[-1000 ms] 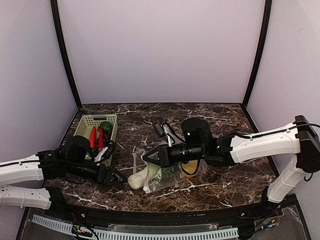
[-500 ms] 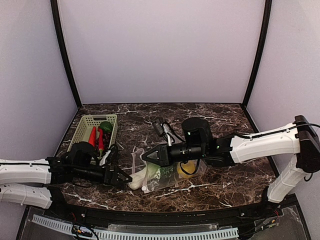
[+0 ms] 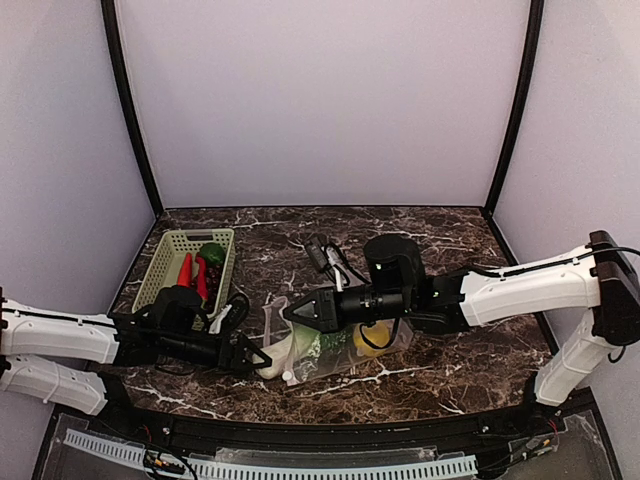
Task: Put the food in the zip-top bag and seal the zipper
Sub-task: Adjust the fake vegetable in the zipper food storage bag.
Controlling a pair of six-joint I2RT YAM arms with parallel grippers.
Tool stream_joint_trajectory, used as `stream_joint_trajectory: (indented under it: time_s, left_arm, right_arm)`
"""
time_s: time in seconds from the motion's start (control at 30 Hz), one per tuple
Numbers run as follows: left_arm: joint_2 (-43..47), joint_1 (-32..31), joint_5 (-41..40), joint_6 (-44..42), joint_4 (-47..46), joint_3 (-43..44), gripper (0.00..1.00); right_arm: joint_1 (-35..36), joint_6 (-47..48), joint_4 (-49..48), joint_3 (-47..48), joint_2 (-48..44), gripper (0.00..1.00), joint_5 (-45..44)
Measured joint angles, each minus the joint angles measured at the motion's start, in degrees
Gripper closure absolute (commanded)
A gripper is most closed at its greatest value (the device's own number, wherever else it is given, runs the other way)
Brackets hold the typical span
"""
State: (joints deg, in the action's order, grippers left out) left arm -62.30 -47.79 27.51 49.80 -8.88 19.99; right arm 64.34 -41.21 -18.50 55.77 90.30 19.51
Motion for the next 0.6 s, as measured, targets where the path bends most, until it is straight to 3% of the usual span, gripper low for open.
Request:
stream_joint_trajectory:
  time_s: [0.17, 0.37, 0.6]
  left_arm:
    - [-1.6, 0.0, 0.7, 0.3, -1.3, 0.4, 0.33]
    - [-3.1, 0.0, 1.4, 0.9, -3.0, 0.5, 0.4]
    - [-3.7, 0.0, 1.4, 1.7, -3.1, 1.2, 0.68]
  right_arm:
    - [0.0, 0.0, -0.5, 0.0, 0.0, 1.0, 0.0]
    - [0.0, 0.0, -1.2, 0.0, 0.0, 1.0, 0.0]
    - [0.0, 0.0, -1.2, 0.2, 0.4, 1.0, 0.2]
